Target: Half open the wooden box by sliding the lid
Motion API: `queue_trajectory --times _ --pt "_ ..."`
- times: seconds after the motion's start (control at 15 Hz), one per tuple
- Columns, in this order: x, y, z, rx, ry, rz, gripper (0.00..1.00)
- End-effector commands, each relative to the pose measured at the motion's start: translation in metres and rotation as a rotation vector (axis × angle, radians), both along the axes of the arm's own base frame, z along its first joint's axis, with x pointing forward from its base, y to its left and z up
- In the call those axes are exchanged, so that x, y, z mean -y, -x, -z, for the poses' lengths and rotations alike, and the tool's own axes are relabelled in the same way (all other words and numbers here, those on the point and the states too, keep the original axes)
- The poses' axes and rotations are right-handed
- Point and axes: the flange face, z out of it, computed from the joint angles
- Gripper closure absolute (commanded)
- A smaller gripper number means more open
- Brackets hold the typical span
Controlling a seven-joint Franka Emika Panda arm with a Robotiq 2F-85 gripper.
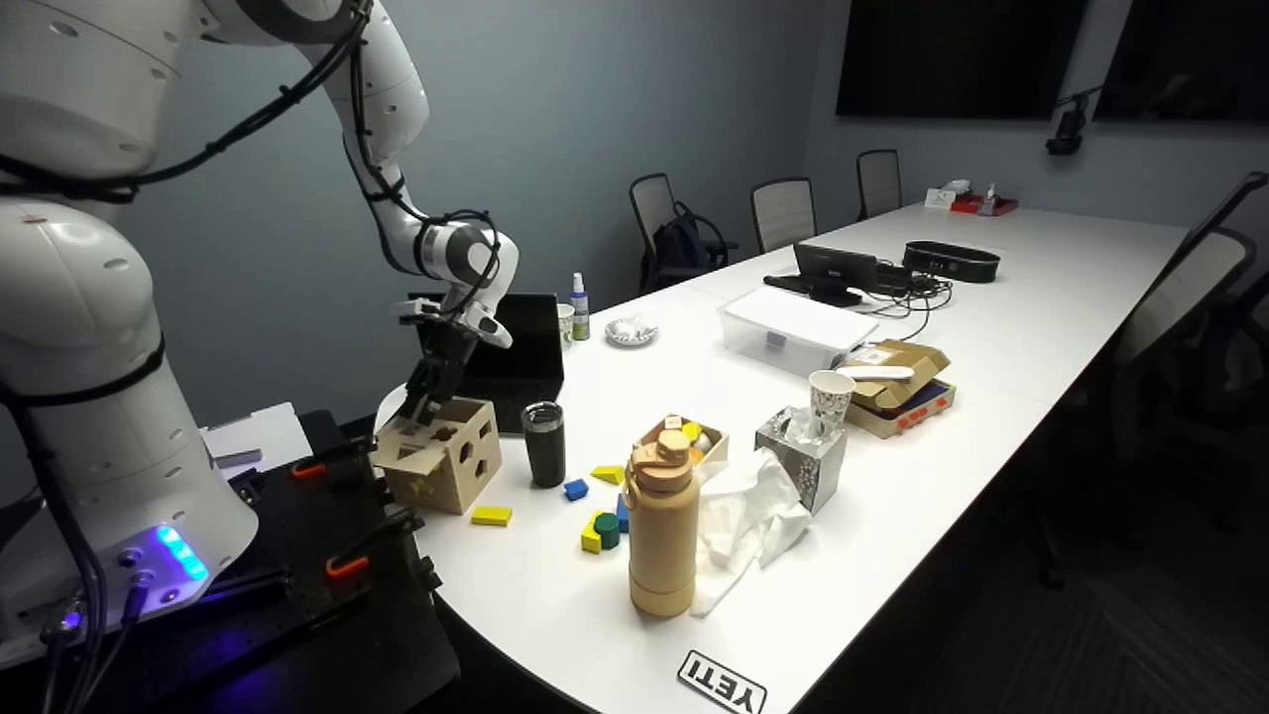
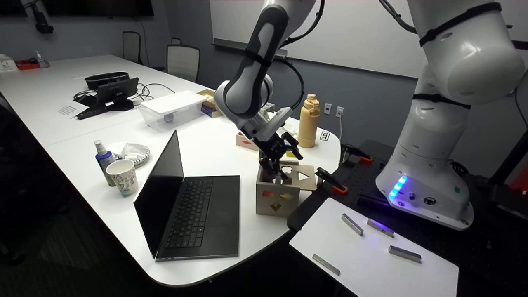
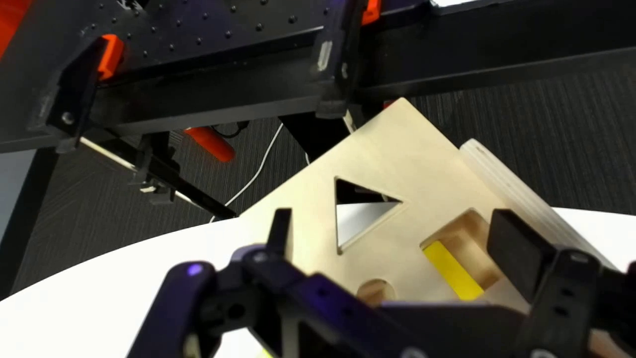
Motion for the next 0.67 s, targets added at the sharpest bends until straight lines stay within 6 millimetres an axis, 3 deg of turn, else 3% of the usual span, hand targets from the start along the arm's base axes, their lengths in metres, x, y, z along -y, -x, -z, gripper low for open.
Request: queue_trajectory --times 0.0,0.33,0.6 --pt "0.004 -0.002 -0.050 0.068 -0.020 0.040 0.00" --pt "0.010 -0.012 -0.089 0.118 -0.101 0.087 0.00" --pt "0.013 -0.014 -0.100 0.133 -0.135 0.091 0.00"
